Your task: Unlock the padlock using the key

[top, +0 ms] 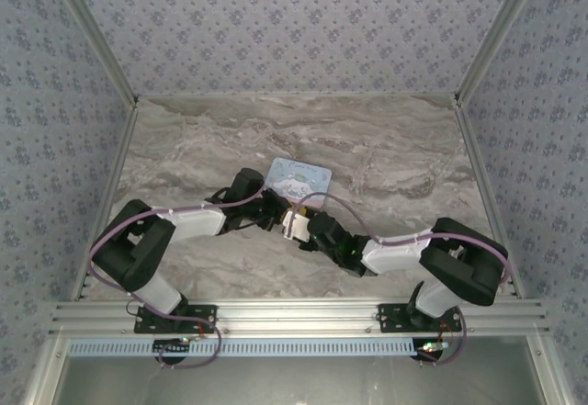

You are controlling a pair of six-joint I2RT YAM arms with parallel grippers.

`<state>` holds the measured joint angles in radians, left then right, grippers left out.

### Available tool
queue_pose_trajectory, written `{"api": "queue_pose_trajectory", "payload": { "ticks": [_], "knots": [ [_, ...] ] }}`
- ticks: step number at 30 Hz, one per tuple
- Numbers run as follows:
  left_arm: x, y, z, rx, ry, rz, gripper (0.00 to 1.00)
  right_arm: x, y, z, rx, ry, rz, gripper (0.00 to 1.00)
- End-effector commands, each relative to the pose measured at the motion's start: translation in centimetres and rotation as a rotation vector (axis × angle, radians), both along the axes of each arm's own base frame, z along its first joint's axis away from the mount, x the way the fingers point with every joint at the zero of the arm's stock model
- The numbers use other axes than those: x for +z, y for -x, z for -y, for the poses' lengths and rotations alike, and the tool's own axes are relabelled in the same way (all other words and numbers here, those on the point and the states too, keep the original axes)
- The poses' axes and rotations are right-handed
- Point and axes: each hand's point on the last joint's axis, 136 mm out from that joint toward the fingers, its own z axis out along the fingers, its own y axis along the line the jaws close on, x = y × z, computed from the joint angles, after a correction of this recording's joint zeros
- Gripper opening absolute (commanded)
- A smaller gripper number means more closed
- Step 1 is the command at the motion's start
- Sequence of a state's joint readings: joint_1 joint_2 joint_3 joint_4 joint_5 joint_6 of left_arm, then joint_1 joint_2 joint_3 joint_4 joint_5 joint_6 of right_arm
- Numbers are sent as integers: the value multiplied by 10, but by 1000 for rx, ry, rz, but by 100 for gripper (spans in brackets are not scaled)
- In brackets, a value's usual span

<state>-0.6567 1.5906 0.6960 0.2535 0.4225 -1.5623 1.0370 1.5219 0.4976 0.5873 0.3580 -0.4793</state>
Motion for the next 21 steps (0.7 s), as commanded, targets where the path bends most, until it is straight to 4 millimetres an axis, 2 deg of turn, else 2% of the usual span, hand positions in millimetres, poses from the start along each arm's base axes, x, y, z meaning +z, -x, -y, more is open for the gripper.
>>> {"api": "queue_pose_trajectory", "payload": {
  "ticks": [1, 13, 21],
  "knots": [
    [17, -4, 11, -14, 46, 20, 0, 14, -8, -10, -33, -67, 27, 37],
    [16, -3, 12, -19, 51, 13, 0, 16, -11, -16, -56, -124, 23, 23],
    [14, -3, 13, -21, 50, 11, 0, 20, -14, -13, -99, -170, 14, 5]
  ]
}}
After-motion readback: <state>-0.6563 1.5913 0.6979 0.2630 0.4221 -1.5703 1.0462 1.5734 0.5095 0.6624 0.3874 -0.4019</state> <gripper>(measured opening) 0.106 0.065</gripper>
